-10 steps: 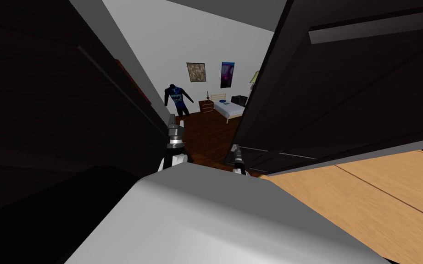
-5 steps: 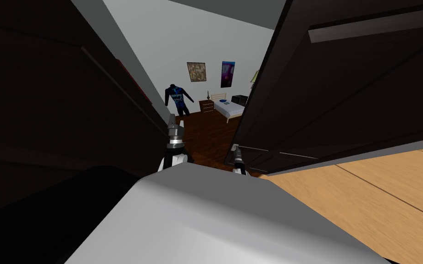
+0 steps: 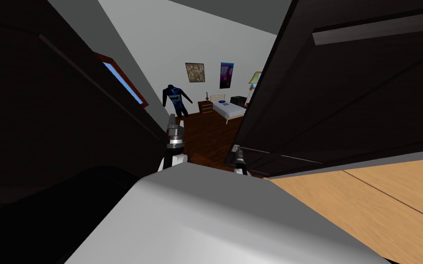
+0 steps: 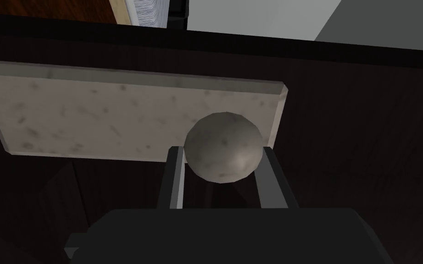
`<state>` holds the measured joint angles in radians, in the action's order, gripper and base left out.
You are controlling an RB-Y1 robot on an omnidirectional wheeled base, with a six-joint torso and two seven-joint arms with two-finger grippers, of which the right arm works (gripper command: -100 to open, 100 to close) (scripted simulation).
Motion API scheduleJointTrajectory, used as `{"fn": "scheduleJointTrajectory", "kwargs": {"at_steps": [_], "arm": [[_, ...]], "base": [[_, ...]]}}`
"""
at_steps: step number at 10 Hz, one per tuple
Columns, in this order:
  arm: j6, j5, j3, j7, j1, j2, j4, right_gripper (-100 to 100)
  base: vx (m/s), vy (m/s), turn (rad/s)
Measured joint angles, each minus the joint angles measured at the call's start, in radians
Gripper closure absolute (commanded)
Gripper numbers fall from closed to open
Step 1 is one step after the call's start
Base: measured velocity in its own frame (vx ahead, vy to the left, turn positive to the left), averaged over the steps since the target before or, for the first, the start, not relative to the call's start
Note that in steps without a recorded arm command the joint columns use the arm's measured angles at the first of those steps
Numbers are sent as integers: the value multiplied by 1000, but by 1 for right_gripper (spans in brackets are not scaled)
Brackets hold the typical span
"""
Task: Push the door open
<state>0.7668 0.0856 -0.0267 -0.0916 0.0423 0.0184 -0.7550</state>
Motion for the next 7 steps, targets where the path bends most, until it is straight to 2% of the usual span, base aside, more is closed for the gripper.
{"fn": "scheduleJointTrajectory", "kwargs": {"at_steps": [1, 2, 3, 4, 7], "arm": [[7, 7, 11, -2, 23, 3, 24, 100], [21, 12, 23, -8, 32, 1, 39, 100], [22, 16, 32, -13, 25, 6, 25, 100], [18, 24, 49, -20, 27, 5, 23, -100], [16, 55, -8, -42, 19, 20, 12, -100]], "base": [[212, 34, -47], [154, -1, -92], [213, -8, -136], [74, -23, -211], [-84, -50, -134]]}}
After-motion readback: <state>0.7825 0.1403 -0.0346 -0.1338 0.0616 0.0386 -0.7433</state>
